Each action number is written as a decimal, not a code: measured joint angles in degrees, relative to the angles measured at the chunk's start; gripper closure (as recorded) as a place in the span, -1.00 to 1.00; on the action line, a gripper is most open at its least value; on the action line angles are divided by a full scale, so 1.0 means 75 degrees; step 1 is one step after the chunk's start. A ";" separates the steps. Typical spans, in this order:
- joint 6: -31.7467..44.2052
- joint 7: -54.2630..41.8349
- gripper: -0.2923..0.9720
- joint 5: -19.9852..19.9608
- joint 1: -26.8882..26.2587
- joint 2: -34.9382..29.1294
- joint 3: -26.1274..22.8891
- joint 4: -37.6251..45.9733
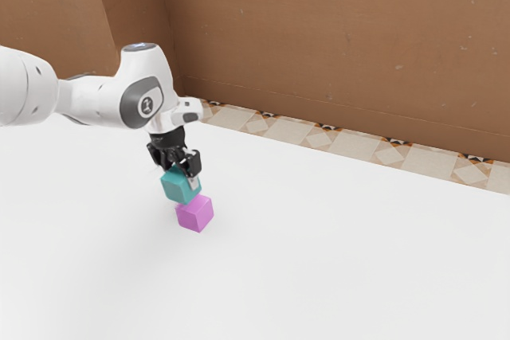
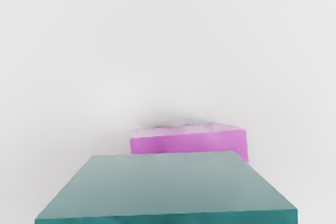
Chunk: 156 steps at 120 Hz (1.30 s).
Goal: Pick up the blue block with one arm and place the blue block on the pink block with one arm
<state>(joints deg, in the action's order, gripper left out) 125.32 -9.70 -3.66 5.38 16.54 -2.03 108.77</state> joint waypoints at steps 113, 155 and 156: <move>-0.0830 0.0521 -0.37 -0.0058 -0.0297 0.0513 0.0012 -0.0704; -0.1663 0.0358 -0.47 -0.0228 -0.0213 -0.1260 0.0325 -0.0629; -0.1712 0.0355 -0.47 -0.0239 -0.0210 -0.1352 0.0347 -0.0620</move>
<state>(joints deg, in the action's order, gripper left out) 112.48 -7.03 -5.46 3.81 6.40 0.57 104.12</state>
